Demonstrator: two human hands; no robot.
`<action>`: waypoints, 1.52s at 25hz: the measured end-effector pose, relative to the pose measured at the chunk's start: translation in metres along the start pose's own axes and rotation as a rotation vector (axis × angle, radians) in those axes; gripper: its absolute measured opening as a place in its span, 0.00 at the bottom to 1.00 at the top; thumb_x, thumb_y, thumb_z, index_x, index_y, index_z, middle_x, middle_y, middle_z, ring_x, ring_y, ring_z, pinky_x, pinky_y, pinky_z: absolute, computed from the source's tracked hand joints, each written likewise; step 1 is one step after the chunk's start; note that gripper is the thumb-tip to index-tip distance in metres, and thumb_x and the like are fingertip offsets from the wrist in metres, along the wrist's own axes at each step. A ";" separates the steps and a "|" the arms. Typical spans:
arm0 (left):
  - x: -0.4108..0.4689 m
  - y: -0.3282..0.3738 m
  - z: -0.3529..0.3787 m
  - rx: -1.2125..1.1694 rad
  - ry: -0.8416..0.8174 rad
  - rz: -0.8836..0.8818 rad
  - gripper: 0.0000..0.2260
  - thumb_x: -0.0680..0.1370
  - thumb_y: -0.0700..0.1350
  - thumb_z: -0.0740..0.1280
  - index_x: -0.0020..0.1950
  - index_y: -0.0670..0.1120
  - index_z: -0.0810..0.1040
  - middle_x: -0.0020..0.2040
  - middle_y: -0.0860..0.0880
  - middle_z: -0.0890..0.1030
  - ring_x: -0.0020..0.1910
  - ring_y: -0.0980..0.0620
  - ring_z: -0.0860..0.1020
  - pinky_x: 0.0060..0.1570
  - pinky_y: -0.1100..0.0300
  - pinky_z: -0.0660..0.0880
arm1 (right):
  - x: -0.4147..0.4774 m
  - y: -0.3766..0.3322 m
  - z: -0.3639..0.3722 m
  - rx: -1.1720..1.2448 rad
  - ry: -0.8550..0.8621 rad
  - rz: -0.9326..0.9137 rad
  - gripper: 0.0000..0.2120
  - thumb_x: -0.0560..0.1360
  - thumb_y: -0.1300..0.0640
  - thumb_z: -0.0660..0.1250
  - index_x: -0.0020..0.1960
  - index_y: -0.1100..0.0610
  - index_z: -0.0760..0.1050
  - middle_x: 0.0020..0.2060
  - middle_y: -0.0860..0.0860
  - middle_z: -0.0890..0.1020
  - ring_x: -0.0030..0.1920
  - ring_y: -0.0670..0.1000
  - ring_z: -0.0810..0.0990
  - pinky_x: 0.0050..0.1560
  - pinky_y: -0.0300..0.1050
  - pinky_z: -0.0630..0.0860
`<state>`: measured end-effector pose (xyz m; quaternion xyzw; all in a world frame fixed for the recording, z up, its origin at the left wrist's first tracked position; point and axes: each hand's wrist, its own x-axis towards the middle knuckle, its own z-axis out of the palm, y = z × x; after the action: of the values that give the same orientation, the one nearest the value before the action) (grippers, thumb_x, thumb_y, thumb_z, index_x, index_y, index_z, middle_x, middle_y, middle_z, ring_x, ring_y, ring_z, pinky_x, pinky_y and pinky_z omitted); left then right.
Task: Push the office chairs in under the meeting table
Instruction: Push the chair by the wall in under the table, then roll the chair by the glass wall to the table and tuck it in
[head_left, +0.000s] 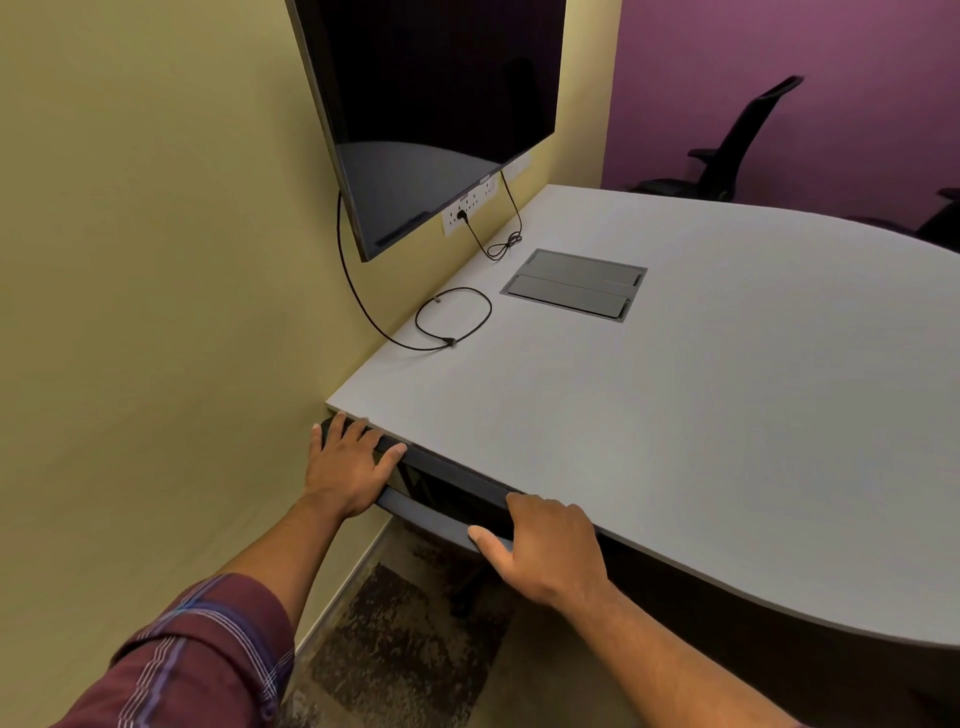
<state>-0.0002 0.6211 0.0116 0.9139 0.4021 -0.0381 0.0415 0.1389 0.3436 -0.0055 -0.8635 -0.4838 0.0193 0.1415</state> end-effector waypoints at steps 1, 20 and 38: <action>-0.001 0.001 0.002 0.005 0.007 0.001 0.32 0.87 0.68 0.49 0.82 0.52 0.71 0.86 0.47 0.65 0.88 0.42 0.52 0.86 0.35 0.44 | 0.000 0.001 0.000 0.000 0.003 0.003 0.36 0.77 0.20 0.42 0.46 0.49 0.71 0.37 0.46 0.76 0.36 0.49 0.74 0.41 0.52 0.77; 0.002 0.128 0.005 0.052 -0.224 0.349 0.39 0.85 0.71 0.52 0.87 0.44 0.63 0.86 0.42 0.66 0.85 0.42 0.62 0.85 0.41 0.56 | -0.055 0.082 -0.005 0.139 -0.036 0.346 0.55 0.73 0.18 0.30 0.87 0.55 0.46 0.87 0.55 0.53 0.86 0.55 0.52 0.84 0.58 0.46; -0.098 0.503 0.066 0.040 -0.162 1.036 0.50 0.78 0.79 0.36 0.89 0.46 0.53 0.90 0.44 0.52 0.89 0.44 0.45 0.87 0.43 0.44 | -0.326 0.305 -0.123 -0.058 0.203 1.082 0.48 0.79 0.25 0.38 0.86 0.59 0.43 0.87 0.57 0.47 0.86 0.57 0.46 0.85 0.61 0.44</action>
<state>0.3025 0.2042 -0.0210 0.9876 -0.1080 -0.0909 0.0684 0.2398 -0.1082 -0.0014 -0.9900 0.0447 -0.0073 0.1336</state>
